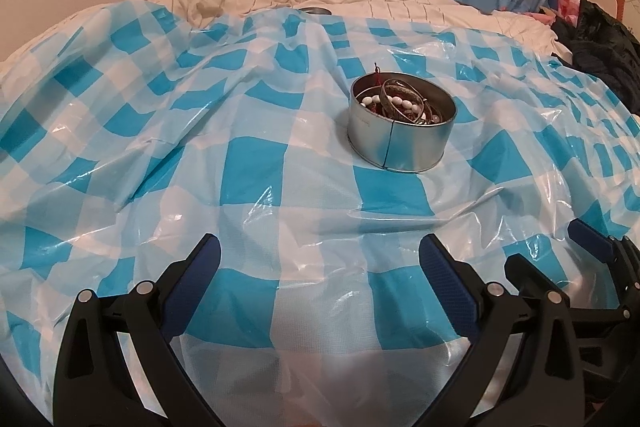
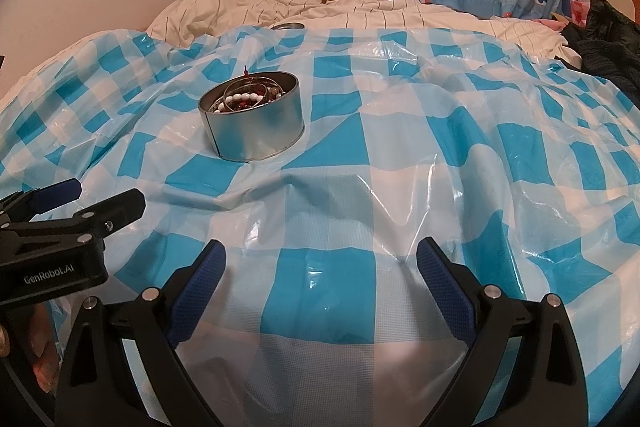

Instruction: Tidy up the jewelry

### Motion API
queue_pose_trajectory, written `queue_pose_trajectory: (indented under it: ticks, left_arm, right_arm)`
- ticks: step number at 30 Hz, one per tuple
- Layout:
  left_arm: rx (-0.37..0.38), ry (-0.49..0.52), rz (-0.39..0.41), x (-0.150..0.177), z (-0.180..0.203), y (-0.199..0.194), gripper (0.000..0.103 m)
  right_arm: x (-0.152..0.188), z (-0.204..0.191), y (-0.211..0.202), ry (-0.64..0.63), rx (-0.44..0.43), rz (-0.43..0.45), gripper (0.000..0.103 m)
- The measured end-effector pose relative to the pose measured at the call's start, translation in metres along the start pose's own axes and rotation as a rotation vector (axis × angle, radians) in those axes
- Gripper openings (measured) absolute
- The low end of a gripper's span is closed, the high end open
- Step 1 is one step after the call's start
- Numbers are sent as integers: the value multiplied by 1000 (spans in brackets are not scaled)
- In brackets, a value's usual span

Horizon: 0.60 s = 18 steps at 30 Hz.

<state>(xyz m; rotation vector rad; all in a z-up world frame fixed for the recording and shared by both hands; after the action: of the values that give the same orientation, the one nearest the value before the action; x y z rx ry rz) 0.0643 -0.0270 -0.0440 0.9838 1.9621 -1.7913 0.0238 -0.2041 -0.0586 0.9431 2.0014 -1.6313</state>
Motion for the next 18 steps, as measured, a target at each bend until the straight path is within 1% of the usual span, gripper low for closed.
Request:
queue_pose_trajectory:
  ticks: [4, 6, 9, 10, 11, 12, 13, 16, 18]
  left_arm:
    - [-41, 10, 0, 1, 4, -1, 95]
    - [-76, 15, 8, 1, 5, -2, 95]
    - [-152, 42, 53, 1, 8, -10, 95]
    - [-167, 54, 62, 0, 10, -13, 95]
    - [-197, 69, 83, -1, 11, -18, 95]
    - [-215, 80, 100, -3, 13, -22, 95]
    - [-228, 87, 114, -4, 14, -26, 95]
    - [-232, 81, 134, -9, 13, -34, 95]
    - [-187, 67, 115, -10, 10, -33, 95]
  right_arm:
    - [0, 0, 1, 10, -7, -7, 92]
    - [5, 3, 3, 26, -13, -17, 92]
    - [11, 8, 5, 43, -20, -27, 92]
    - [11, 8, 6, 45, -21, -28, 92]
    - [8, 8, 9, 47, -22, -30, 93]
    - [11, 9, 8, 49, -25, -30, 93]
    - [6, 9, 11, 51, -27, -31, 93]
    - [4, 10, 10, 55, -32, -31, 93]
    - [6, 10, 9, 53, -29, -29, 93]
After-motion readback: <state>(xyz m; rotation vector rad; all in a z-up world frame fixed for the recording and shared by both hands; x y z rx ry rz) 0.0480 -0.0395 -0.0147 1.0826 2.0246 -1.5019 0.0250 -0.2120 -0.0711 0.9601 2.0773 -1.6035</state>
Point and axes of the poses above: each gripper's, at about its wrist camera, not at the fingertips, and y roughly the way its jaws point, z to its right, x to its underside, the point moved 3 cm from there along y, roughly the way its jaws point, and after that the axes turned 13 degrees about y, right-handed, at the moved point
